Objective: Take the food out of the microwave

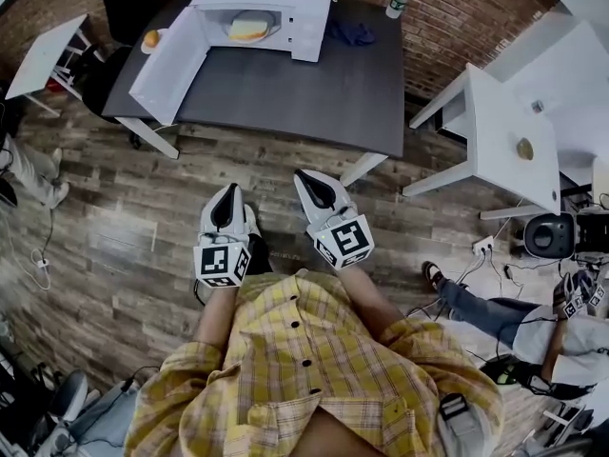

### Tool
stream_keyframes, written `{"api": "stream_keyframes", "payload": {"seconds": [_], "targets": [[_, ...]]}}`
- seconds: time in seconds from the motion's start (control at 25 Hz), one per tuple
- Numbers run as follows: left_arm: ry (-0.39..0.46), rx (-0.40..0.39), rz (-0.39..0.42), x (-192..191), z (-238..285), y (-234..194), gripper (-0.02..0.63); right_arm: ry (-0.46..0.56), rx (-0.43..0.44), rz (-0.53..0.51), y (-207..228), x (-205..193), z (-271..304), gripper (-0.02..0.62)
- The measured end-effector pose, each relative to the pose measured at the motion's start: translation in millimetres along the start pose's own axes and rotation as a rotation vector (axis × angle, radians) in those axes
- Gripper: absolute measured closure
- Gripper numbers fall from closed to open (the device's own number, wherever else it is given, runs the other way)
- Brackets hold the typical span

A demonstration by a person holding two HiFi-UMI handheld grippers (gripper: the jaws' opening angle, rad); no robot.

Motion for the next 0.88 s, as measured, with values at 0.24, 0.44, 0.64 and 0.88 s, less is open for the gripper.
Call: {"api": "stream_keyframes", "payload": {"seconds": [0.24, 0.44, 0.64, 0.88], "targets": [[0.007, -0.022, 0.011, 13.3, 55.2, -31.0, 0.606, 0.012, -0.019, -0.003, 29.5, 5.8, 54.6, 0.592], [0.001, -0.048, 0.026, 31.4, 97.9, -61.1, 0.606, 0.014, -0.054, 0.017, 53.0, 15.8, 100.8, 0.592], [-0.006, -0.083, 0.038, 47.9, 131.6, -92.8, 0.606, 0.019, -0.079, 0.023, 60.6, 26.0, 147.1, 0.592], [-0.018, -0.143, 0.044, 57.6, 165.6, -122.8, 0.606, 0.023, -0.131, 0.030, 70.9, 32.7, 187.3, 0.592]]}}
Point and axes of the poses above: the fingertips, and each gripper's own axes: z forward along the fingers, y to its right, x out of its top, the point moved 2 cm from there along -z, backward along the fingers
